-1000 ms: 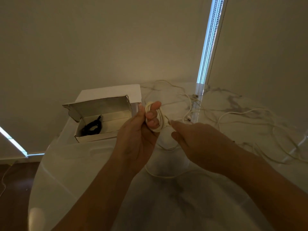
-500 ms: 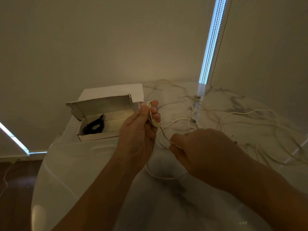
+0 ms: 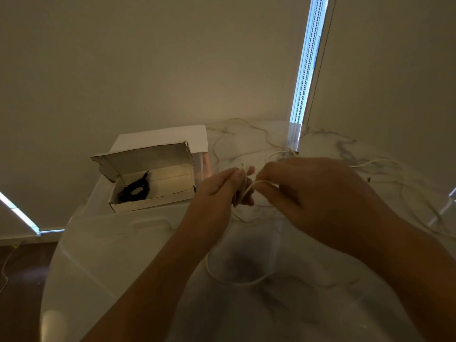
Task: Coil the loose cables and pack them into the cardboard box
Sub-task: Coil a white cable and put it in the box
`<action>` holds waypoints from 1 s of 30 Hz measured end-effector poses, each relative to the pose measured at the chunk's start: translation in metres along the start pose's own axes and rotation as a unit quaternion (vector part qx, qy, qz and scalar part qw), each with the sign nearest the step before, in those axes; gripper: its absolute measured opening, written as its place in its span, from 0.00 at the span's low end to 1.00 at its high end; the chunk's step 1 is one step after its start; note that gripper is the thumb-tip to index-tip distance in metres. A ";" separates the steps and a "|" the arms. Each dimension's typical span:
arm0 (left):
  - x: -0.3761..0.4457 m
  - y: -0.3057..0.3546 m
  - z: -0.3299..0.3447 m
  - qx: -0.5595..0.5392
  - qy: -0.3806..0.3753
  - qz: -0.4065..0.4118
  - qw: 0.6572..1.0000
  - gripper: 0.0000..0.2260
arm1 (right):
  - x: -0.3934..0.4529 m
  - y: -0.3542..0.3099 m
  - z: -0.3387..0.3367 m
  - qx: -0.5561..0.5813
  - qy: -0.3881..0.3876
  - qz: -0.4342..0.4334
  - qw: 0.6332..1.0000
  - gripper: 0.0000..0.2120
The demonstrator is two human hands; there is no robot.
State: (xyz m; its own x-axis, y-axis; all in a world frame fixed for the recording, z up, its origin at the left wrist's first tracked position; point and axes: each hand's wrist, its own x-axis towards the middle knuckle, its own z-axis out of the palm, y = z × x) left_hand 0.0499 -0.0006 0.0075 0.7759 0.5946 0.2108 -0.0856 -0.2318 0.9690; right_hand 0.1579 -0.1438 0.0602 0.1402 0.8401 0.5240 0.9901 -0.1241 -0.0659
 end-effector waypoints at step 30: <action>0.003 0.015 -0.012 -0.419 -0.055 -0.054 0.905 0.20 | 0.010 0.054 0.033 0.304 -0.021 0.173 0.937 0.14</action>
State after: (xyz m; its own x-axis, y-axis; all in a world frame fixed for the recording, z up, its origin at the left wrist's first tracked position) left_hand 0.0436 0.0070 0.0238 0.8612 0.4887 0.1400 -0.4141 0.5146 0.7508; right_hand 0.2127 -0.1249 0.0338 0.4413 0.8270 0.3483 0.7062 -0.0806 -0.7034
